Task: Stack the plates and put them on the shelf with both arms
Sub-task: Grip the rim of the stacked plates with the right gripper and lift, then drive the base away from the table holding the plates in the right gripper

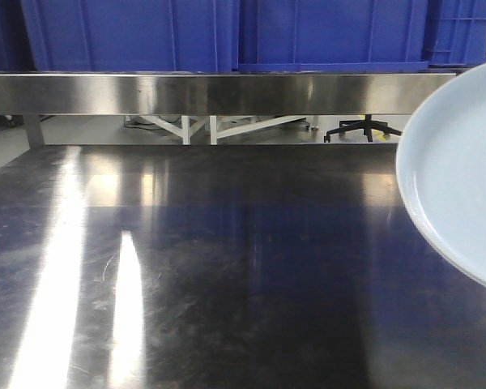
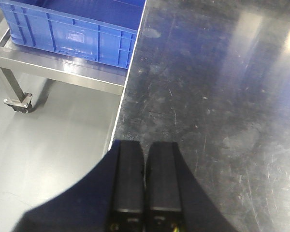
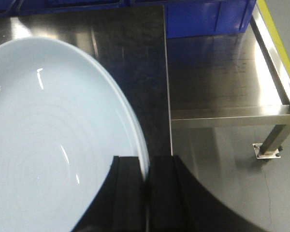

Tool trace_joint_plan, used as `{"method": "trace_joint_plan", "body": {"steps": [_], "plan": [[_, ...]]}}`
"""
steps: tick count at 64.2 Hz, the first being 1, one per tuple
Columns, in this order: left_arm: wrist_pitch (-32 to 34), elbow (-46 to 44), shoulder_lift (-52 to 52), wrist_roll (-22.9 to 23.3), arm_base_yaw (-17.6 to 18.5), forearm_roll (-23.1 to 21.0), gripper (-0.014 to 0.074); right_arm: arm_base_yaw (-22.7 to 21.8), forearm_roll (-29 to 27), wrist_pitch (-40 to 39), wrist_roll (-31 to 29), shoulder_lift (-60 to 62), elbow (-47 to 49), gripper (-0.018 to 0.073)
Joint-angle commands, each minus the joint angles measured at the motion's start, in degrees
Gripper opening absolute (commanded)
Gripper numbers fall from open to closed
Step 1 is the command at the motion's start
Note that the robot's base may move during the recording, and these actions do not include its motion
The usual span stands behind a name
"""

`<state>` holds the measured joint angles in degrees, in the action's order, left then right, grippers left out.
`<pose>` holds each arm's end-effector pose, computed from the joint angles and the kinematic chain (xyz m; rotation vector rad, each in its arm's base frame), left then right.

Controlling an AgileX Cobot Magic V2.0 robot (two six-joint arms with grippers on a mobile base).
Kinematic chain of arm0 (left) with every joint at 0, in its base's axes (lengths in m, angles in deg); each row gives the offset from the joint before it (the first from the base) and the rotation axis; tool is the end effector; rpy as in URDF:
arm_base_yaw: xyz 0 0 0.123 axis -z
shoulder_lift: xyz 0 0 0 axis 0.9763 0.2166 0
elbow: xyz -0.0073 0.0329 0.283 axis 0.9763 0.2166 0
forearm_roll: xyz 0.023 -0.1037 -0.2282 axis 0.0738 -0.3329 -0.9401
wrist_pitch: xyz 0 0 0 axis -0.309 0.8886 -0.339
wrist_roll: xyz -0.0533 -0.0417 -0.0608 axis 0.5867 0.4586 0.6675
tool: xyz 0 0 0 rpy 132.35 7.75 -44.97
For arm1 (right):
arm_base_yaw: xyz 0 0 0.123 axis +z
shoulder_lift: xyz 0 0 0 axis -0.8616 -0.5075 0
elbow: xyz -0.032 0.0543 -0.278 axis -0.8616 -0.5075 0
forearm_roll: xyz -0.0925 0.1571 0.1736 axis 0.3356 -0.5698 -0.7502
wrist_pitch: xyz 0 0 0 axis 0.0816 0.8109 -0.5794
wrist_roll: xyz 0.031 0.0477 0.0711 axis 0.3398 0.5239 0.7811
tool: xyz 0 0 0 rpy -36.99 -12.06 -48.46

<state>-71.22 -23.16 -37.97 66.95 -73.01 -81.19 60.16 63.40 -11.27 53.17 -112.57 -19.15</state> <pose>0.1222 -0.0077 0.2526 -0.1625 2.2244 -0.1362 0.0983 -0.0005 0.2647 0.1763 2.0644 0.0930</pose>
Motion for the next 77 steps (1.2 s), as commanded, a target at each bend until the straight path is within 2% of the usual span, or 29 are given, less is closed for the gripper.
{"method": "trace_joint_plan", "body": {"steps": [1,77], "plan": [[3.9,-1.6,-0.2,0.2,0.5,0.0,0.0097,-1.0,-0.5,-5.1,-0.1,1.5,1.2,0.0057],[3.9,-1.6,-0.2,0.2,0.5,0.0,0.0097,-0.9,-0.5,-4.9,-0.1,2.0,1.2,0.0057]]}}
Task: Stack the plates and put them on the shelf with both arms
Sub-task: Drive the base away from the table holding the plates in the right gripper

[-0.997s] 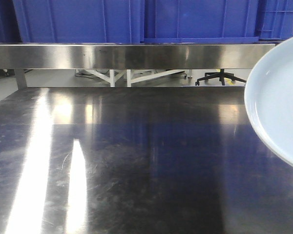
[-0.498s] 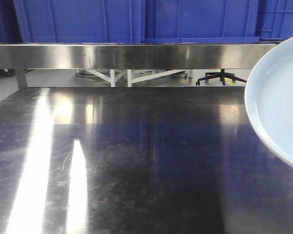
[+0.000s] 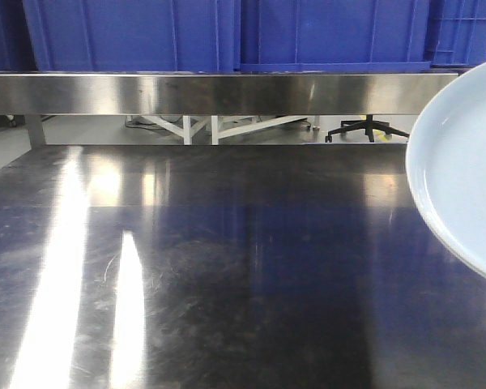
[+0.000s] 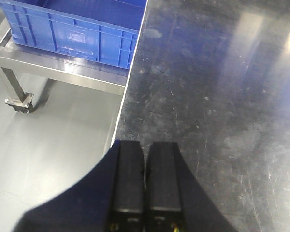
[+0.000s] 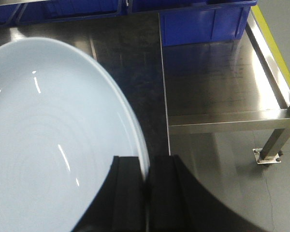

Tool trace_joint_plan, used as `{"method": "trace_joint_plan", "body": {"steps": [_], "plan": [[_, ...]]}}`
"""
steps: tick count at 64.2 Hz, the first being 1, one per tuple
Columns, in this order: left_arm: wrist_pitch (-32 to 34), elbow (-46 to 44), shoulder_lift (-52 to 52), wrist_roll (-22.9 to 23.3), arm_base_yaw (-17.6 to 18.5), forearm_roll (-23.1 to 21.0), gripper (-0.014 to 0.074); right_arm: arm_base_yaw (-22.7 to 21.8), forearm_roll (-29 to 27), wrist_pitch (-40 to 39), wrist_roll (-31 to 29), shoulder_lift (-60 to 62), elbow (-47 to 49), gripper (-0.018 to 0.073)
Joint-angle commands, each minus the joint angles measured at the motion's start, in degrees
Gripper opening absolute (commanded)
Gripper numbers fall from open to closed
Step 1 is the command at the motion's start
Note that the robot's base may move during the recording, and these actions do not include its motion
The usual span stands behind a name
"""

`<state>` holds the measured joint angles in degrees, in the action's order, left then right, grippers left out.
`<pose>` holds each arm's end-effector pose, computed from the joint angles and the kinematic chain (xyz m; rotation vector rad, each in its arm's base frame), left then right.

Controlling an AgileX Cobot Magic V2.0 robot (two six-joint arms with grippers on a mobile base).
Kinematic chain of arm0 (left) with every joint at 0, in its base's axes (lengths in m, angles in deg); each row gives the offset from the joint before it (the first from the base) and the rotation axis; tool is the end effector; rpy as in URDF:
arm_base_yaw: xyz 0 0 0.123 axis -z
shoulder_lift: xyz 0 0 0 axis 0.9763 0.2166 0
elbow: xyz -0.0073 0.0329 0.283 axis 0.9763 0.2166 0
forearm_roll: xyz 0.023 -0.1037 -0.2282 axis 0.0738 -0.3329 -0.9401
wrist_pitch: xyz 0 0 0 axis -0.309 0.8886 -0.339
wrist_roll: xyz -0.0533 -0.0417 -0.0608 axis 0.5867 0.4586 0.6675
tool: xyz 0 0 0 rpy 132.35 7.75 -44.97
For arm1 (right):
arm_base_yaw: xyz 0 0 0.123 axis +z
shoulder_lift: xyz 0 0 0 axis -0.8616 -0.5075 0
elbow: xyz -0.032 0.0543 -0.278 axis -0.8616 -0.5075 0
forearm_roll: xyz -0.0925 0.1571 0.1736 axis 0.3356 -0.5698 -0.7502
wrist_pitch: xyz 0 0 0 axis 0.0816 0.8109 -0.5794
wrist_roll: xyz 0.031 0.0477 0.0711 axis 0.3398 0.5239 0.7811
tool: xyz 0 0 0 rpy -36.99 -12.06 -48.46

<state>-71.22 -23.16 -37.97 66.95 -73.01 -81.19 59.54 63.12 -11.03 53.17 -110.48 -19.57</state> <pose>0.1222 -0.0077 0.2526 -0.1625 2.2244 -0.1362 0.0928 -0.0014 0.2655 0.1886 2.0383 0.0933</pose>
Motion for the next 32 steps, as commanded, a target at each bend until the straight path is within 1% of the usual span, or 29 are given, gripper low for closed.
{"method": "trace_joint_plan", "body": {"steps": [1,32], "plan": [[3.9,-1.6,-0.2,0.2,0.5,0.0,0.0097,-0.3,-0.3,-5.1,-0.1,-0.1,1.6,0.0057],[3.9,-1.6,-0.2,0.2,0.5,0.0,0.0097,-0.3,-0.3,-5.1,-0.1,-0.1,1.6,0.0057]]}}
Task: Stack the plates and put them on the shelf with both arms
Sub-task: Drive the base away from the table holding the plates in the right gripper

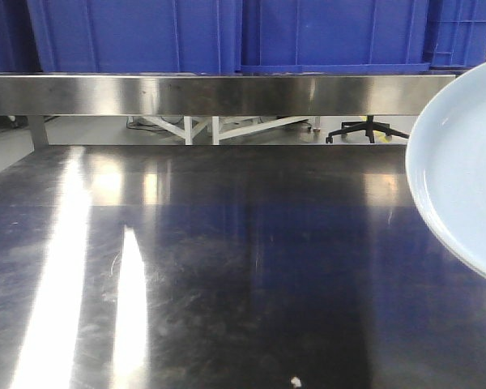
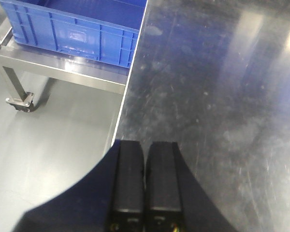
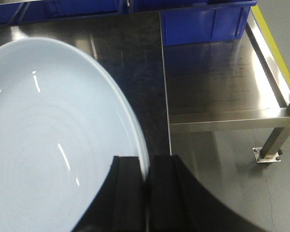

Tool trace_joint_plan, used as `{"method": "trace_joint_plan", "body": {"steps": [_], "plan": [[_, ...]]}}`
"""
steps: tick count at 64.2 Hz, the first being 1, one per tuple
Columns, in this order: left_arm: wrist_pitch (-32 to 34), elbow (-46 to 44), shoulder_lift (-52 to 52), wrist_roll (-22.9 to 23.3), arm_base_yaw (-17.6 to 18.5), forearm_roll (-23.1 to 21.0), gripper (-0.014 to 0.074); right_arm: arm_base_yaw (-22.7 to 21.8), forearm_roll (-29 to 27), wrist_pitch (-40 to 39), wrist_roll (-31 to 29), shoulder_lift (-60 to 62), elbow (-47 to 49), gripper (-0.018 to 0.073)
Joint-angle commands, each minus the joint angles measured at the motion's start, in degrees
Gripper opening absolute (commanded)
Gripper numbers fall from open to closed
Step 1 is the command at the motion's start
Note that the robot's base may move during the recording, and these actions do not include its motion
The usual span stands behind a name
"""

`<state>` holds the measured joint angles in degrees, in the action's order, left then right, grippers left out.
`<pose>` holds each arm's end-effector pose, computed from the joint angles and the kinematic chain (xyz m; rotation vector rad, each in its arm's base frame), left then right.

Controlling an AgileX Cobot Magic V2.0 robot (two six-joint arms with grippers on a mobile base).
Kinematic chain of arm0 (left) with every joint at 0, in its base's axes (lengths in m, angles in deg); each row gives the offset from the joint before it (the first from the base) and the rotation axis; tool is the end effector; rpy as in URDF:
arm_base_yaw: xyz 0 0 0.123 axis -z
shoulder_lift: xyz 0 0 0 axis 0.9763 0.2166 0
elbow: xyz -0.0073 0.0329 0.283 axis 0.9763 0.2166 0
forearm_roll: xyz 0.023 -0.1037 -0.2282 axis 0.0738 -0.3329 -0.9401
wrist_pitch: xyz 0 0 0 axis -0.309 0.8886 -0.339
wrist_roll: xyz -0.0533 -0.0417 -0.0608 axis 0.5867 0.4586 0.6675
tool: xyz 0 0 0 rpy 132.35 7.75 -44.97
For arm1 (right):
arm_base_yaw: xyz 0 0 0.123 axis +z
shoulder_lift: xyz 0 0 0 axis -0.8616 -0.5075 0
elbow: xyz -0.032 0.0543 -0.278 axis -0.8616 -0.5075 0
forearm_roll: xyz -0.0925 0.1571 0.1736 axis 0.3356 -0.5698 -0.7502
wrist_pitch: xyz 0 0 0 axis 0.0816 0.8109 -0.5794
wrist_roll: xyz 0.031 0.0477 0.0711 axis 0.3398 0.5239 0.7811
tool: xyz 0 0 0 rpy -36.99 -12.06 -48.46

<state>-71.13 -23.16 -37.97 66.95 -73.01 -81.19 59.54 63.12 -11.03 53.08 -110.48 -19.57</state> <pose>0.1223 -0.0077 0.2527 -0.1623 2.2228 -0.1365 0.0928 -0.0014 0.2655 0.1870 2.0384 0.0923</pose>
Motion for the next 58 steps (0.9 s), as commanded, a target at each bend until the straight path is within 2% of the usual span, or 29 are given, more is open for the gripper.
{"method": "trace_joint_plan", "body": {"steps": [1,58], "plan": [[3.8,-1.6,-0.2,0.2,0.5,0.0,0.0097,-0.3,-0.3,-5.1,0.0,-0.1,1.6,0.0057],[3.8,-1.6,0.2,0.2,0.5,0.0,0.0097,-0.3,-0.3,-5.1,0.0,-0.1,1.6,0.0057]]}}
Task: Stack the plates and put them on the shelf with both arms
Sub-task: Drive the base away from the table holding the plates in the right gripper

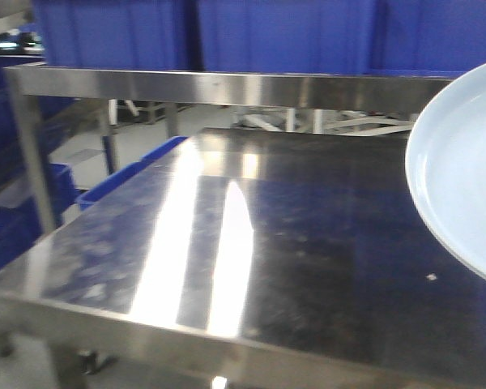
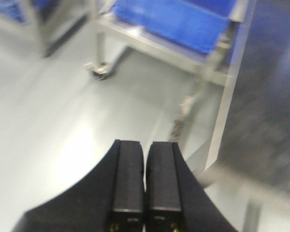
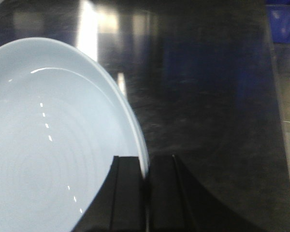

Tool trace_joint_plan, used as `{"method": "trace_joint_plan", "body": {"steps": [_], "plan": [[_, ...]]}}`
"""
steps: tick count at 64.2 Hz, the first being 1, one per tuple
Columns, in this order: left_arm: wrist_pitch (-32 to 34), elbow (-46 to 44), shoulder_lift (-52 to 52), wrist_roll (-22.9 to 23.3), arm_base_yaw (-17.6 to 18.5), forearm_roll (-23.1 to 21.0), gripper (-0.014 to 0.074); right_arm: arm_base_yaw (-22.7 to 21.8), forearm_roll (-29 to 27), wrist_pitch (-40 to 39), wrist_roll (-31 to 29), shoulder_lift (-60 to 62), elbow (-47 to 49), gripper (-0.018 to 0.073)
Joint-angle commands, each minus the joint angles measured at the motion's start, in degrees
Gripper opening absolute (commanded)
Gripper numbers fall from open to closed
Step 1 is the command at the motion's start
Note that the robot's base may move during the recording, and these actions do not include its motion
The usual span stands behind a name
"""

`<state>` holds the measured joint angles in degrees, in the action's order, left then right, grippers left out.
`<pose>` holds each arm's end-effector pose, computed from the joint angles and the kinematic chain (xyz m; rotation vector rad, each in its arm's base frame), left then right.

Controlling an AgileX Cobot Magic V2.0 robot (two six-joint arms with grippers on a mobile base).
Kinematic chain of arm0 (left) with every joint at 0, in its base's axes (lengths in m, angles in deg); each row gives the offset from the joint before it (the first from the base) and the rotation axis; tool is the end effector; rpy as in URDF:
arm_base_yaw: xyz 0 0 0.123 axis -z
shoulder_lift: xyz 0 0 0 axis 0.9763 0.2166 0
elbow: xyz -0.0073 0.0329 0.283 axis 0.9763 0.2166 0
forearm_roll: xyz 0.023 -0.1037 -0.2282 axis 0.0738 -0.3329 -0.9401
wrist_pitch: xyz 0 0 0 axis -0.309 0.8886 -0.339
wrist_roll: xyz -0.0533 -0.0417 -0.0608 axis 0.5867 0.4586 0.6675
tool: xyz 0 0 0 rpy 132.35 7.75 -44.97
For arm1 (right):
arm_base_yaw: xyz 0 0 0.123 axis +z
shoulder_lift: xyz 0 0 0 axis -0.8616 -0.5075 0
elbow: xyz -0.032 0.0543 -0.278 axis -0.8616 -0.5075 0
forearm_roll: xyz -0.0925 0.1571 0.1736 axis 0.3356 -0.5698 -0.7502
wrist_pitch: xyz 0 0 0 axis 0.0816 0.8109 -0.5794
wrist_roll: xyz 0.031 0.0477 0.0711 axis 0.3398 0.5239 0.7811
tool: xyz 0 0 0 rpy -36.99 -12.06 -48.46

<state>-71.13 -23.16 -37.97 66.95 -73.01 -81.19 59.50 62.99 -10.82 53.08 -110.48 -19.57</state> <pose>0.1223 -0.0077 0.2527 -0.1623 2.2228 -0.1365 0.0926 -0.0013 0.2652 0.1895 2.0420 0.0939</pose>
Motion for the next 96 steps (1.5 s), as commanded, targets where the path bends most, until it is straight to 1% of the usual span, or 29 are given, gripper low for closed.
{"method": "trace_joint_plan", "body": {"steps": [1,96], "plan": [[3.8,-1.6,0.2,0.2,0.5,0.0,0.0097,-0.3,-0.1,-5.3,0.0,-0.1,1.6,0.0057],[3.8,-1.6,0.2,0.2,0.5,0.0,0.0097,-0.3,-0.1,-5.3,0.0,-0.1,1.6,0.0057]]}}
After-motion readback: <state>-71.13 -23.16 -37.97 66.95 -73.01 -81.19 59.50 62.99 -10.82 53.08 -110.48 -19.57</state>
